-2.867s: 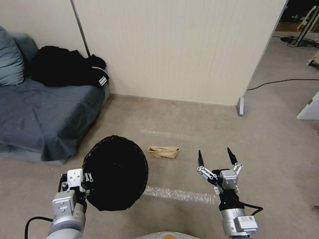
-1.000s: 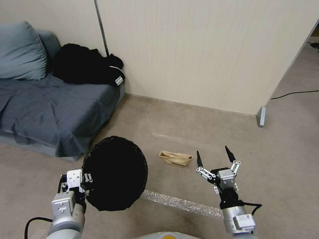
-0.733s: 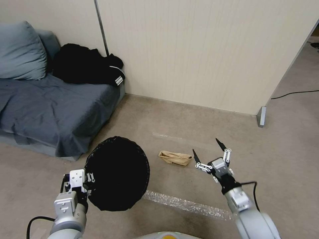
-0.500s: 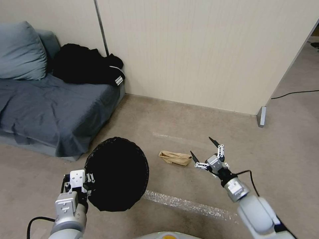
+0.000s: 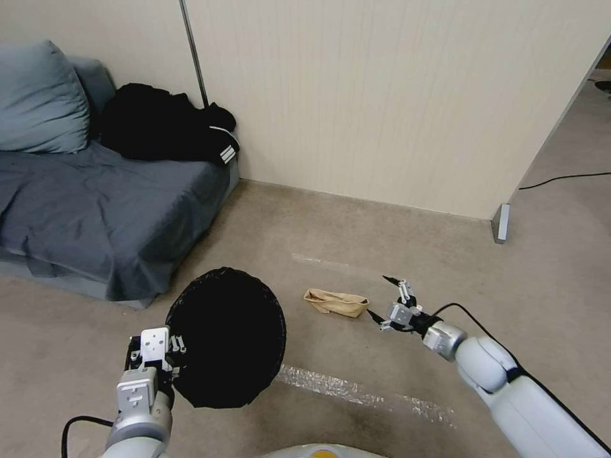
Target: Pick up the trash bin, then pick up the garbage from the floor and place it into the trash bin.
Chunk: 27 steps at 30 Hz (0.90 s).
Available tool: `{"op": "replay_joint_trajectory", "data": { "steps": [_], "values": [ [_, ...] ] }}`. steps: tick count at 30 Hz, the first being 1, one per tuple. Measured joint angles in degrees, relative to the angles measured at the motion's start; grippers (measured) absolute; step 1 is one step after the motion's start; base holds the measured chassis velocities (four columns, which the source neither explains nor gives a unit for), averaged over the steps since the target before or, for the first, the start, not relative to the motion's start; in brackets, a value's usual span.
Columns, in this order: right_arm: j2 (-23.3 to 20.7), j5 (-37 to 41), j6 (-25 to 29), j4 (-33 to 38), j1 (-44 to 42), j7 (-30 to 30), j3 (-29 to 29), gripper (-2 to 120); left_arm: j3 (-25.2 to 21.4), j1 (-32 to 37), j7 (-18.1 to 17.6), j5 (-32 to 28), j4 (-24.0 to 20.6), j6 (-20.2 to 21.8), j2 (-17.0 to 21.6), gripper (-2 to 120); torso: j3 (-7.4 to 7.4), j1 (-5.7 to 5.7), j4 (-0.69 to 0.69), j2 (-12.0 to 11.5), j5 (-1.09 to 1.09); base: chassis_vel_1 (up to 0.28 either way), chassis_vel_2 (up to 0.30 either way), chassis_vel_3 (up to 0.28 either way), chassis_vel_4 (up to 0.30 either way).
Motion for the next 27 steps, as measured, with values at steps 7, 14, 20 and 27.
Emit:
{"op": "replay_joint_trajectory", "data": {
  "steps": [7, 14, 20, 27],
  "values": [
    [2.82, -1.84, 2.50, -6.67, 4.08, -0.85, -2.66, 100, -0.23, 0.26, -0.12, 0.02, -0.10, 0.02, 0.04, 1, 0.00, 0.00, 0.00, 0.00, 0.00, 0.000, 0.000, 0.000, 0.000],
    [7.31, -3.48, 4.09, -12.55, 6.60, -1.33, -3.66, 100, -0.14, 0.38, -0.21, 0.18, -0.19, 0.03, 0.00, 1, 0.00, 0.00, 0.00, 0.00, 0.00, 0.000, 0.000, 0.000, 0.000],
    [10.95, -4.68, 5.66, -17.95, 8.44, -1.53, -4.06, 100, -0.09, 0.50, -0.24, 0.33, -0.32, 0.04, -0.05, 1, 0.00, 0.00, -0.01, 0.00, -0.01, 0.000, 0.000, 0.000, 0.000],
    [15.56, -7.24, 8.49, -26.36, 12.18, -1.50, -3.13, 100, 0.17, 0.69, -0.29, 0.64, -0.33, 0.02, -0.25, 1, 0.00, 0.00, 0.00, 0.00, 0.00, 0.000, 0.000, 0.000, 0.000]
  ]
}}
